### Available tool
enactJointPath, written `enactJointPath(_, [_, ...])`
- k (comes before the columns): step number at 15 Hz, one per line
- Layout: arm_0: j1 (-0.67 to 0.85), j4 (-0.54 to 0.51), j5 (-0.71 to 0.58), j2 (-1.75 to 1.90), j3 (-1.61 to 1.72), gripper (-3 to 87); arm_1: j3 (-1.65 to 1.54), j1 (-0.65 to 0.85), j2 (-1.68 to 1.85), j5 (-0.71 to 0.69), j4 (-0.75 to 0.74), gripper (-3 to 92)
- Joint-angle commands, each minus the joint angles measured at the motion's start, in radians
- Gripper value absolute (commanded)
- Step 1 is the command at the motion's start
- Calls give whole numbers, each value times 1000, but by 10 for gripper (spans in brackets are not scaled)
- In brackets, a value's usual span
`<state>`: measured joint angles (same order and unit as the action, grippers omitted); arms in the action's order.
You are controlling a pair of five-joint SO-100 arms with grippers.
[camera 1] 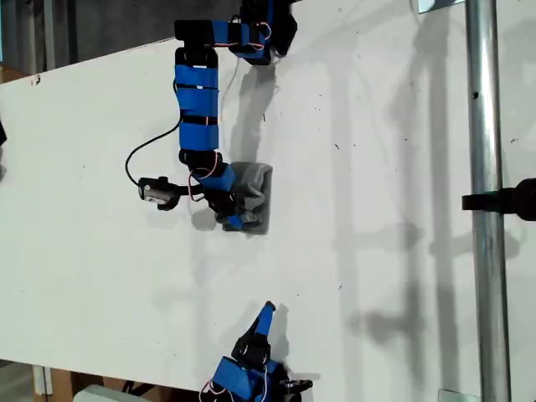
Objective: Grasp corners of a towel and fold twice.
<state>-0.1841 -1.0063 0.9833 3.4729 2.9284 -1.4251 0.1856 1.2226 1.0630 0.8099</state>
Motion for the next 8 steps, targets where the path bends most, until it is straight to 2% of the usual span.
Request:
enactJointPath(1, [-2,31,-2,8,-37,-27,74,37,249,-54,66,141])
enactJointPath(4, [2,35,-3,8,-31,-27,-37,112,597,-106,124,140])
enactJointPath(6, [9,34,5,8,-14,-27,-276,150,856,-91,140,140])
enactJointPath(8, [23,37,18,8,15,-26,-686,176,1192,-3,147,-1])
